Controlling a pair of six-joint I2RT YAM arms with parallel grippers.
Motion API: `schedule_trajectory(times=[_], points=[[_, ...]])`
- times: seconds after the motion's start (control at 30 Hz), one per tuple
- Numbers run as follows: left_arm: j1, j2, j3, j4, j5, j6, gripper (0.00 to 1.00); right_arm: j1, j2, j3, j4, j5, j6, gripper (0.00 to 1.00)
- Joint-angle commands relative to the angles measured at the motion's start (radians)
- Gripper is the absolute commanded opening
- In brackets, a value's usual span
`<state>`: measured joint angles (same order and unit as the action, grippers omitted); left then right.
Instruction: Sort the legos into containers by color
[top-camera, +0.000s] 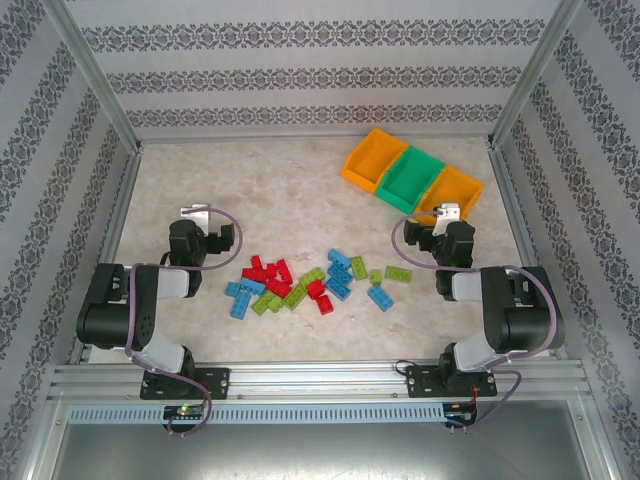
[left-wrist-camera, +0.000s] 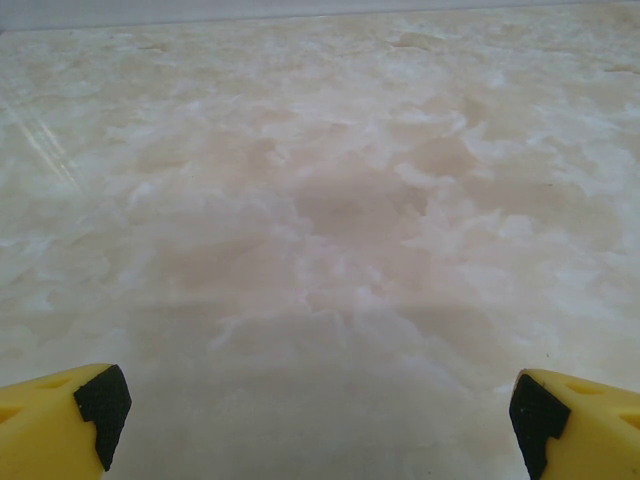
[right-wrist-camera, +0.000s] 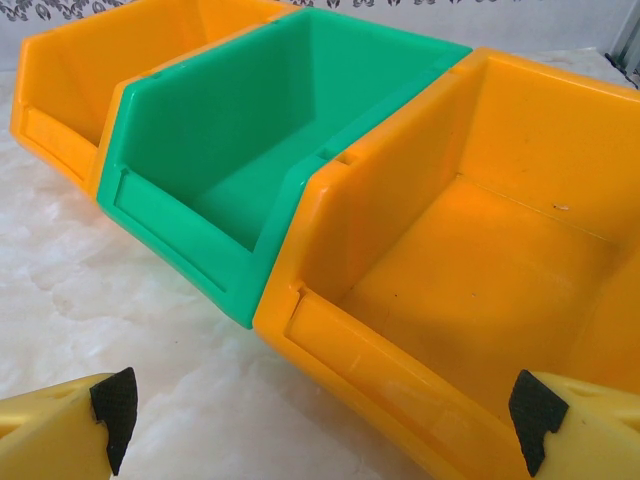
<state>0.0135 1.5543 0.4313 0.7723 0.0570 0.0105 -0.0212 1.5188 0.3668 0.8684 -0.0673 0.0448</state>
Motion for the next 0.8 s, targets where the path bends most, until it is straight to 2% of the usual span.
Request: schedule_trajectory(times=[0.0,0.27,0.37,0.47,0.53,0.63,0.77], points=[[0.002,0.008,-0.010,0.045,0.011,-0.013,0.99,0.009,-0.010,0.021,0.021,0.008,-0.012,0.98],[0.003,0.003,-0.008,0.041,0.013,-0.012,1.00,0.009,-0.027,0.032,0.006,0.004,-0.007,0.98],[0.002,-0.038,0.039,-0.065,-0.006,-0.019,1.00,0.009,-0.138,0.089,-0.210,-0.001,0.000,0.95],[0.002,-0.112,0.215,-0.473,-0.095,-0.125,0.99,0.009,-0.273,0.118,-0.356,-0.010,0.063,0.92],[0.001,-0.142,0.294,-0.638,-0.075,-0.199,1.00,0.006,-0.356,0.143,-0.446,0.000,0.135,0.89],[-0.005,-0.200,0.317,-0.680,0.026,-0.293,1.00,-0.007,-0.393,0.293,-0.760,0.075,0.205,0.87],[-0.055,-0.242,0.365,-0.736,0.074,-0.315,1.00,-0.063,-0.272,0.543,-1.101,0.095,0.196,0.84]])
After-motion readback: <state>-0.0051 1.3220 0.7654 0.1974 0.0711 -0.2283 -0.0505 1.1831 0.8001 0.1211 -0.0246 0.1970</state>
